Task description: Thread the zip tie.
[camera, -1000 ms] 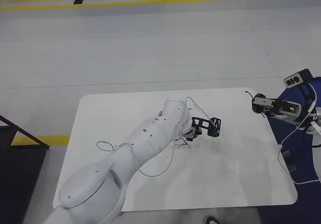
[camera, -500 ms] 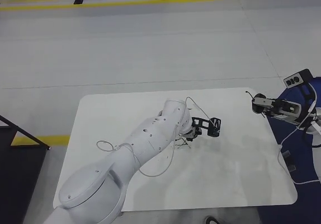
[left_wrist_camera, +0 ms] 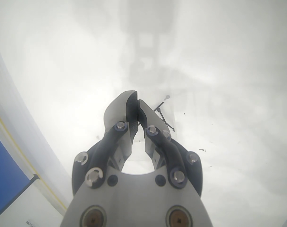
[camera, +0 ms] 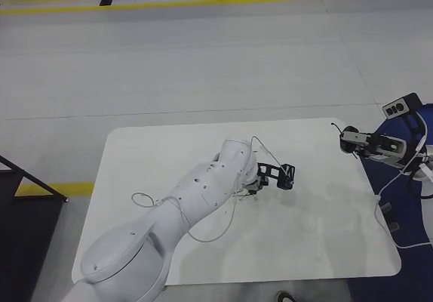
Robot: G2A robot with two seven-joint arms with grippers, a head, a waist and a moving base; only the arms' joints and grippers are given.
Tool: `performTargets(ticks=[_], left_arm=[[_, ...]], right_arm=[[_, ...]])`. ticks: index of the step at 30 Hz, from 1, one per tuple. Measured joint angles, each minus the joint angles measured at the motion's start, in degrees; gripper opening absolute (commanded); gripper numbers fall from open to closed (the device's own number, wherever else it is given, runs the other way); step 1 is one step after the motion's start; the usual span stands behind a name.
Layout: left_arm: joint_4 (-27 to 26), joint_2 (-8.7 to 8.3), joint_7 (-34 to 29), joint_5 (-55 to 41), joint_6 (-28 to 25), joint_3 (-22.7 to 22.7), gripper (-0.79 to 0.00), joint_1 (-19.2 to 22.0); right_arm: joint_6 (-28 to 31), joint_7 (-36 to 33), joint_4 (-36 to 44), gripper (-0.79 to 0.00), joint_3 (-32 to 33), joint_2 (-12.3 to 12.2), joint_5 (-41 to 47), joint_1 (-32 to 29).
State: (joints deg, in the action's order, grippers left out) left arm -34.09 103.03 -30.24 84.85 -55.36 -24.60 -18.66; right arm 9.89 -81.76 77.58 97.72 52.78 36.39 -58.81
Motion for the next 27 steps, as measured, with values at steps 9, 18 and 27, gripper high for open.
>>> performTargets(ticks=[9,18,27], left_arm=[[-0.08,1.62,-5.71,-2.09,-2.0,0.23,-0.785,0.65],[1.89,2.86,-11.13,-2.06,0.7,0.66,-0.637,0.61],[4.35,4.11,-12.8,-2.66,0.36,0.97,-0.606,0.86]], right_arm=[[0.0,0.0,0.0,-0.785,0.0,0.0,0.0,0.0],[0.0,0.0,0.0,-0.785,0.0,0.0,0.0,0.0],[0.0,0.0,0.0,-0.785,0.0,0.0,0.0,0.0]])
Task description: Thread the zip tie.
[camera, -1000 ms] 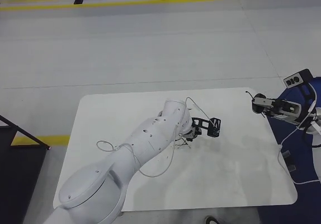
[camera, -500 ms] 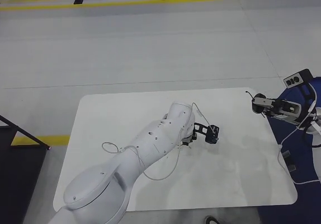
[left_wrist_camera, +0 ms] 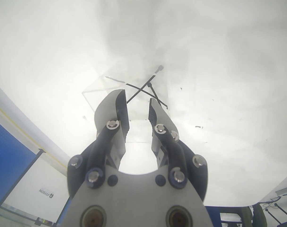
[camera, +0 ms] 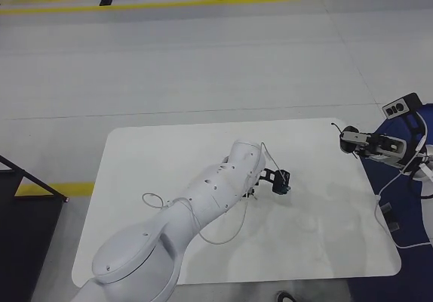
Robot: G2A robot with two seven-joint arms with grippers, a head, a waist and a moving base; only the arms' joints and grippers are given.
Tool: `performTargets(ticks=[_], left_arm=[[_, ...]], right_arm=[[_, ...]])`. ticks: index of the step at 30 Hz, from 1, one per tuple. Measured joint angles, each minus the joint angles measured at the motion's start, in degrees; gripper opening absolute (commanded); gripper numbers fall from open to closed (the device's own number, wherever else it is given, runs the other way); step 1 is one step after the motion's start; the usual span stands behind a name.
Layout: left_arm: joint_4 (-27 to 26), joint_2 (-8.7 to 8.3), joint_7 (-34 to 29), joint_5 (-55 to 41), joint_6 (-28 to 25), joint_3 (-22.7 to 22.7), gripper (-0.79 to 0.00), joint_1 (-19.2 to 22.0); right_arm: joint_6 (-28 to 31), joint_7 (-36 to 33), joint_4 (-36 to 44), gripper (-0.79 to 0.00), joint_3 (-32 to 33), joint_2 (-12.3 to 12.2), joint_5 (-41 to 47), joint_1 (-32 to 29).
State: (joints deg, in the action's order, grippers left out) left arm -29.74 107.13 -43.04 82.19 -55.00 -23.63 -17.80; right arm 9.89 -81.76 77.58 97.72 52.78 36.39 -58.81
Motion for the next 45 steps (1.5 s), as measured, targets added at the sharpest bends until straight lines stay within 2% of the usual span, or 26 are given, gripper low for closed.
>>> performTargets(ticks=[10,23,27,31,32,34,39,45], left_arm=[[3.73,2.13,-0.22,1.03,-0.25,1.54,-0.613,0.17],[8.89,5.14,4.5,3.46,-2.66,3.92,-0.588,0.46],[10.25,6.08,5.99,4.39,-3.02,4.66,-0.61,0.63],[11.33,6.89,7.02,5.04,-3.01,5.5,-0.671,0.67],[11.56,7.07,7.23,5.18,-3.01,5.74,-0.693,0.65],[12.21,7.47,7.67,5.42,-3.0,6.28,-0.785,0.65],[13.55,8.22,8.64,5.55,-3.0,7.36,-0.785,0.9],[13.48,8.26,8.75,4.97,-3.0,7.79,-0.785,1.96]], right_arm=[[0.0,0.0,0.0,-0.785,0.0,0.0,0.0,0.0],[0.0,0.0,0.0,-0.785,0.0,0.0,0.0,0.0],[0.0,0.0,0.0,-0.785,0.0,0.0,0.0,0.0],[0.0,0.0,0.0,-0.785,0.0,0.0,0.0,0.0],[0.0,0.0,0.0,-0.785,0.0,0.0,0.0,0.0],[0.0,0.0,0.0,-0.785,0.0,0.0,0.0,0.0],[0.0,0.0,0.0,-0.785,0.0,0.0,0.0,0.0],[0.0,0.0,0.0,-0.785,0.0,0.0,0.0,0.0]])
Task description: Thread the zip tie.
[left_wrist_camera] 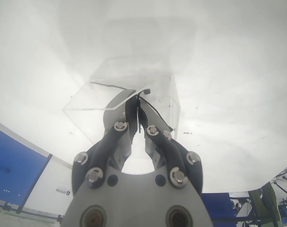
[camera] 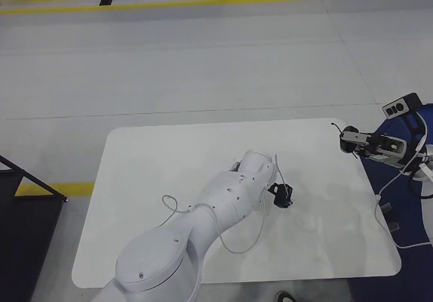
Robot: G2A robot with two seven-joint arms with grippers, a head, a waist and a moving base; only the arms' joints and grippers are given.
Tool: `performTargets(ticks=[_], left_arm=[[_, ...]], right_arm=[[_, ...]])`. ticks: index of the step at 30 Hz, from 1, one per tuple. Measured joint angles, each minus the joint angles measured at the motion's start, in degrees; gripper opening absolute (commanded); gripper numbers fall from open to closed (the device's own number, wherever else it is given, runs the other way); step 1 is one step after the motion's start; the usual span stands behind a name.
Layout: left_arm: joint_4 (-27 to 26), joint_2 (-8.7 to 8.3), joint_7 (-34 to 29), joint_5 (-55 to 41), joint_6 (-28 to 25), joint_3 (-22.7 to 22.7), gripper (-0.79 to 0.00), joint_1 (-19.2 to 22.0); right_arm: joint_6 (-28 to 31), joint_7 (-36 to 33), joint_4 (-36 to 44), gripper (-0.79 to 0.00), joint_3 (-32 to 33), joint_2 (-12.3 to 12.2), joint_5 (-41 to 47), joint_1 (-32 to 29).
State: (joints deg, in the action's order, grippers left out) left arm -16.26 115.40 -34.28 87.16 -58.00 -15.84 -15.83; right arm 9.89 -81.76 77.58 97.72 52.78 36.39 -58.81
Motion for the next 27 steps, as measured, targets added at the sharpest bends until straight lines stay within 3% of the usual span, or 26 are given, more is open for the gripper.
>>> performTargets(ticks=[12,18,19,27], left_arm=[[-1.18,-0.42,-1.71,-3.62,0.0,-1.68,-0.785,3.15],[-1.19,-0.86,-3.57,-3.51,0.43,-1.76,-0.782,2.04],[-1.15,-0.86,-4.07,-3.49,0.65,-1.76,-0.727,1.79],[-1.25,-0.79,-7.35,-3.01,0.2,-1.52,-0.6,0.31]], right_arm=[[0.0,0.0,0.0,-0.785,0.0,0.0,0.0,0.0],[0.0,0.0,0.0,-0.785,0.0,0.0,0.0,0.0],[0.0,0.0,0.0,-0.785,0.0,0.0,0.0,0.0],[0.0,0.0,0.0,-0.785,0.0,0.0,0.0,0.0]])
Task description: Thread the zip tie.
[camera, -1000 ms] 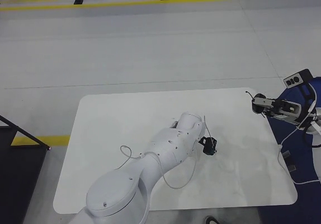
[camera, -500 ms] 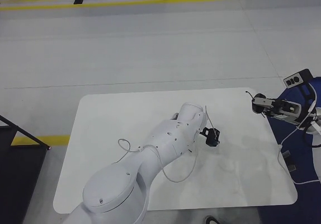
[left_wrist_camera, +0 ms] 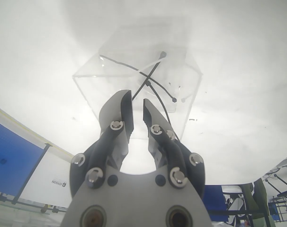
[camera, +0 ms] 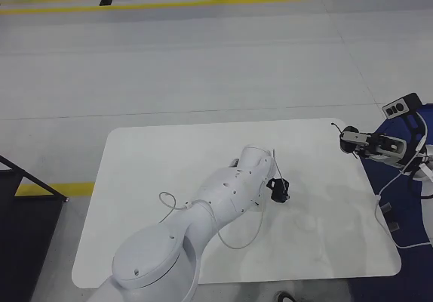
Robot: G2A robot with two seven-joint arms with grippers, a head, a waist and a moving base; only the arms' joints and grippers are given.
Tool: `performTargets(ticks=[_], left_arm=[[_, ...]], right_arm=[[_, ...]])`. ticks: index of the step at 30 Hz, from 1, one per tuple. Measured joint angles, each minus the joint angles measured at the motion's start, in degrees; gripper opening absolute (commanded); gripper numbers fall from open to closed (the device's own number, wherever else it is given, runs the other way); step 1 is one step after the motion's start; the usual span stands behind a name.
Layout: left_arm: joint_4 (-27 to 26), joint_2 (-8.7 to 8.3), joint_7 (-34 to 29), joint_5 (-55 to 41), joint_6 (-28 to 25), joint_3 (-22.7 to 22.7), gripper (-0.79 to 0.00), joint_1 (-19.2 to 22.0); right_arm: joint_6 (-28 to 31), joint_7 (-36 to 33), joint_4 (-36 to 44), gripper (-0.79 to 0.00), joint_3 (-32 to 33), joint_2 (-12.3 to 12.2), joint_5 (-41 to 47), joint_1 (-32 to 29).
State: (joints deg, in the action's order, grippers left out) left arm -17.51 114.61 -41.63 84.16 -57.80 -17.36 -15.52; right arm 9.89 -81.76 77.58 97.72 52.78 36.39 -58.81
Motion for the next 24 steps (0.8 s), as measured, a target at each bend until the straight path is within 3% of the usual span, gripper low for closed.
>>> performTargets(ticks=[24], left_arm=[[-1.14,0.56,5.76,3.01,-0.2,4.13,-0.65,-1.77]], right_arm=[[0.0,0.0,0.0,-0.785,0.0,0.0,0.0,0.0]])
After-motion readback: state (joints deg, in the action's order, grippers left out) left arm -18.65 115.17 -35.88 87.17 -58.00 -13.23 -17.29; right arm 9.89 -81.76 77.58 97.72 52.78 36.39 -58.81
